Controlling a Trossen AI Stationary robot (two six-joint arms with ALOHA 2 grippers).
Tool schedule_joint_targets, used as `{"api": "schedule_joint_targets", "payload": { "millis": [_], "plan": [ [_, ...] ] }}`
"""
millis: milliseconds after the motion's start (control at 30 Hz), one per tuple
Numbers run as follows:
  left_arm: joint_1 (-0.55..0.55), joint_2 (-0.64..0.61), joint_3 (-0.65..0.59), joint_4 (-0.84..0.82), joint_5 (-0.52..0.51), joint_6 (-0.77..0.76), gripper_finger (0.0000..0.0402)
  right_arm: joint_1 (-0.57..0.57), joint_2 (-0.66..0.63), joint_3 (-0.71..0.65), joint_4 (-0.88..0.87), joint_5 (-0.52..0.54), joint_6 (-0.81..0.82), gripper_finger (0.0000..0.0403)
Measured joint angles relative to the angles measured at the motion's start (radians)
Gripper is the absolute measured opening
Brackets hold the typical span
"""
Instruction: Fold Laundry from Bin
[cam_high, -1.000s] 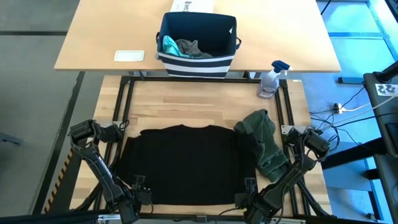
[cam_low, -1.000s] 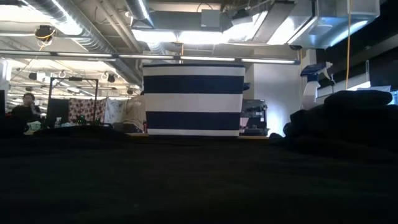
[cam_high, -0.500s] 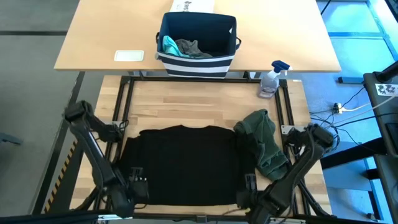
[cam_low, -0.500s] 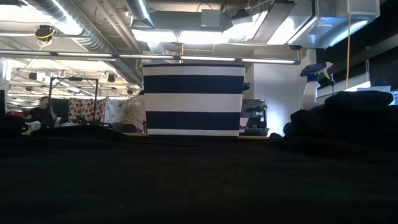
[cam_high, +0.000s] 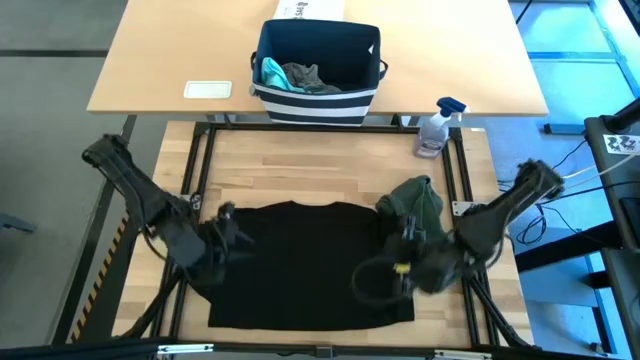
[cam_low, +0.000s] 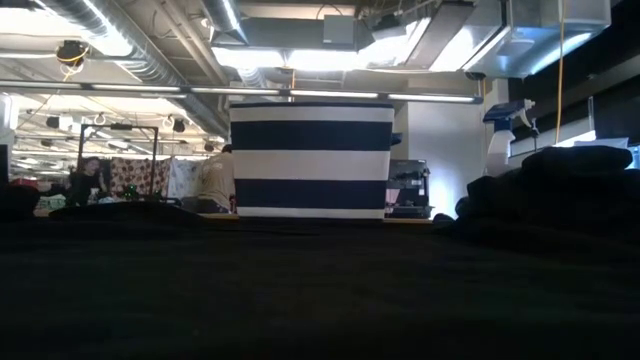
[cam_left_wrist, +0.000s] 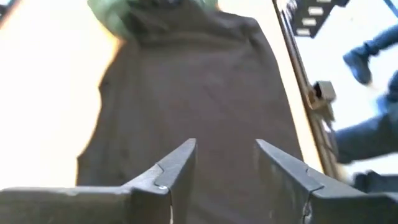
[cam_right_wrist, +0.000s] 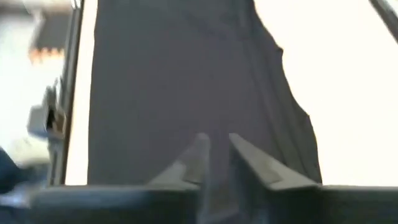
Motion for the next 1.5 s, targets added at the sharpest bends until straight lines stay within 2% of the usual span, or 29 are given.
{"api": "schedule_joint_targets", "payload": {
  "millis": [67,167,233,367,433,600,667,800,900,1067,1133,1200,1300,1500],
  "plan": [
    [0.039,-0.048,0.0,0.002,-0.009,0.063,0.0137,-0.024,-0.101,-0.079,0.075,0.006,-0.015,0.0014],
    [0.084,-0.118,-0.01,0.028,-0.011,0.131,0.0119,-0.056,-0.258,-0.233,0.241,-0.012,-0.058,0.0017],
    [0.108,-0.17,-0.047,0.084,-0.009,0.161,0.0107,-0.083,-0.365,-0.356,0.38,-0.065,-0.09,0.0024],
    [0.134,-0.253,-0.129,0.148,-0.01,0.167,0.0088,-0.133,-0.587,-0.608,0.686,-0.235,-0.109,0.0019],
    [0.142,-0.275,-0.146,0.15,-0.054,0.149,0.0082,-0.148,-0.685,-0.715,0.791,-0.259,-0.111,0.0008],
    [0.147,-0.292,-0.15,0.196,-0.117,0.105,0.0081,-0.159,-0.879,-0.847,0.825,-0.234,-0.079,0.0009],
    [0.146,-0.285,-0.157,0.251,-0.13,0.142,0.0082,-0.159,-0.933,-0.872,0.839,-0.249,-0.115,0.0017],
    [0.172,-0.29,-0.234,0.464,-0.127,0.257,0.0083,-0.163,-1.038,-0.926,0.851,-0.471,-0.368,0.0027],
    [0.208,-0.311,-0.323,0.647,-0.073,0.283,0.0083,-0.188,-1.137,-0.97,0.857,-0.518,-0.474,0.0027],
    [0.288,-0.364,-0.502,0.949,0.076,0.323,0.0081,-0.235,-1.332,-1.055,0.848,-0.523,-0.496,0.0024],
    [0.33,-0.389,-0.583,1.068,0.163,0.333,0.0081,-0.257,-1.402,-1.087,0.842,-0.53,-0.495,0.0024],
    [0.379,-0.414,-0.657,1.177,0.271,0.333,0.0081,-0.279,-1.407,-1.103,0.868,-0.536,-0.495,0.0024],
    [0.465,-0.462,-0.759,1.237,0.358,0.305,0.008,-0.313,-1.398,-1.119,0.854,-0.549,-0.487,0.0024],
    [0.608,-0.593,-0.92,1.238,0.41,0.281,0.008,-0.377,-1.408,-1.14,0.869,-0.5,-0.479,0.0024]
  ]
}}
